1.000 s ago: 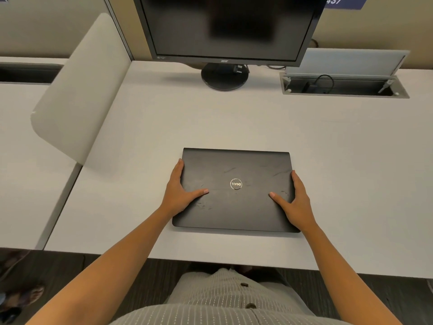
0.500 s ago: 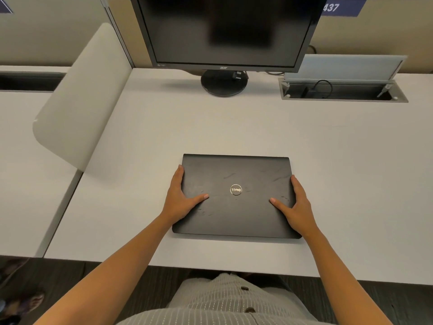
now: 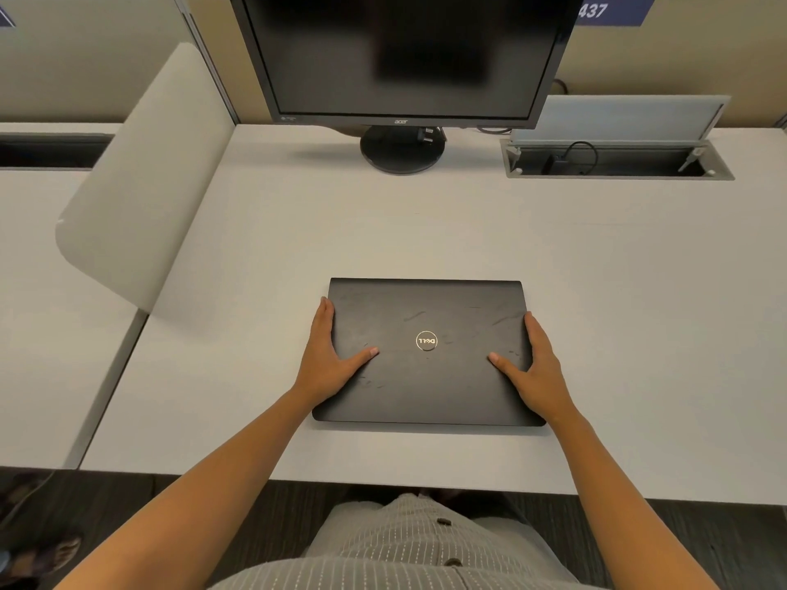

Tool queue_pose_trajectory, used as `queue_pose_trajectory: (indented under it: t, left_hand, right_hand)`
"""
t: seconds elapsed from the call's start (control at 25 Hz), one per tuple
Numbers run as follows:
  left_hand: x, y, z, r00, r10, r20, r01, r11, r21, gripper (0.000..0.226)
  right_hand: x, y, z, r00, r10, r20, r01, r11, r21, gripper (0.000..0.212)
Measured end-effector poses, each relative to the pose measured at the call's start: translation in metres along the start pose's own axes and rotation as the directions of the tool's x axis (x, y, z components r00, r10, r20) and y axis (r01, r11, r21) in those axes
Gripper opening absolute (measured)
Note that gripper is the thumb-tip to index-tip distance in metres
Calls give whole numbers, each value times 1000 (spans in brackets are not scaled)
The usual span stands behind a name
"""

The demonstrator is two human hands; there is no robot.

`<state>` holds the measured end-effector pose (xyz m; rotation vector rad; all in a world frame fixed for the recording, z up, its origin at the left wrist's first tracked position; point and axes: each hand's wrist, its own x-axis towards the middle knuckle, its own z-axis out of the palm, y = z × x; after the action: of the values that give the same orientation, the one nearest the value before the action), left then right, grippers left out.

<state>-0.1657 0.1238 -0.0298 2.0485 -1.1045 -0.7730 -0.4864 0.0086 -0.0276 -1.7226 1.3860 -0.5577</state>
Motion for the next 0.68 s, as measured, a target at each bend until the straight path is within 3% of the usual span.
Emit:
queue_pose_trajectory:
  t: [0.16, 0.32, 0.68]
  left_hand:
    - [3, -2, 4, 998, 68, 11, -69, 986, 153, 100]
    - [5, -3, 9, 967, 249, 47, -239, 835, 495, 84]
    - [10, -8, 11, 963, 260, 76, -265, 845, 466, 83]
  right_hand:
    - [-2, 0, 6, 998, -57, 15, 58, 989, -137, 87]
    - [0, -1, 11, 996, -86, 24, 89, 966, -244, 86]
    - [-6, 6, 10, 998, -59, 29, 63, 981, -185, 95]
